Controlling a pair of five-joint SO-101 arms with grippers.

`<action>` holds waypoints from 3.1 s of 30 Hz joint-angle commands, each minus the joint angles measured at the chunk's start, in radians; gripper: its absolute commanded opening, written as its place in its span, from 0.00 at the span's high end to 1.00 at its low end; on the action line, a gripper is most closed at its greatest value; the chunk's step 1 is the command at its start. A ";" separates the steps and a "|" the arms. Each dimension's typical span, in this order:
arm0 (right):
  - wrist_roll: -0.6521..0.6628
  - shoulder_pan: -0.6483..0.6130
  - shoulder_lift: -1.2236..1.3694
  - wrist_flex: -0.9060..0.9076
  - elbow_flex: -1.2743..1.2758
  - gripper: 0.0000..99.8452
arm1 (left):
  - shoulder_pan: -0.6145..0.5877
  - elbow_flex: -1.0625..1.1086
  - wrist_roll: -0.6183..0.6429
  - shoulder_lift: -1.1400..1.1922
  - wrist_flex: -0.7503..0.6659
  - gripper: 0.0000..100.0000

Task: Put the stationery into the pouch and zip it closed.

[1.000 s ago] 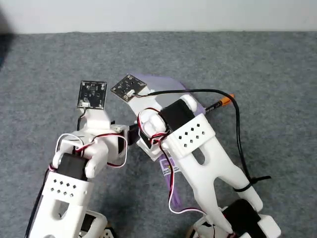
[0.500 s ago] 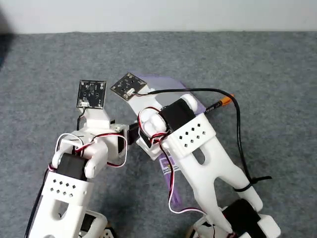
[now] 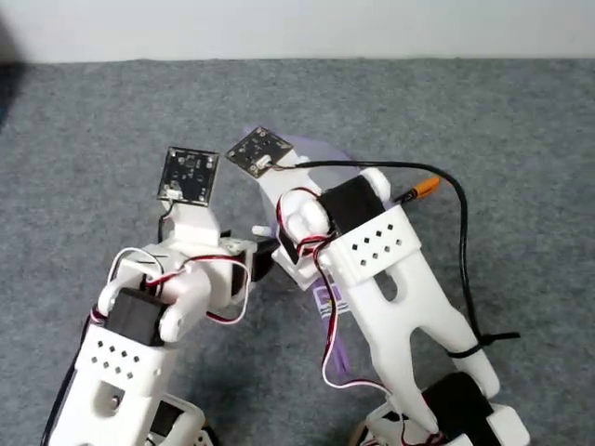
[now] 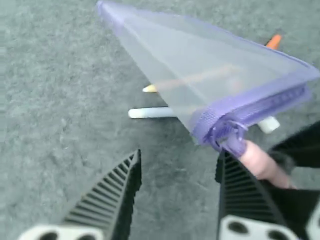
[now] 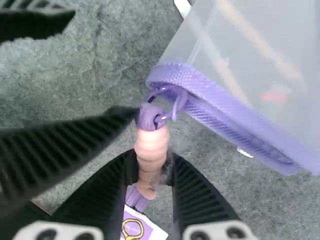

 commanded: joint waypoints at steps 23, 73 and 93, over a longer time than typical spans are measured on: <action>0.077 0.007 -0.048 0.022 -0.124 0.99 | 0.002 0.122 0.002 0.011 -0.206 0.76; 0.133 -0.110 -0.205 0.042 -0.133 0.99 | -0.072 0.176 -0.040 0.011 -0.364 0.86; 0.135 -0.064 -0.252 0.042 -0.129 0.99 | -0.120 0.168 -0.044 0.002 -0.249 0.99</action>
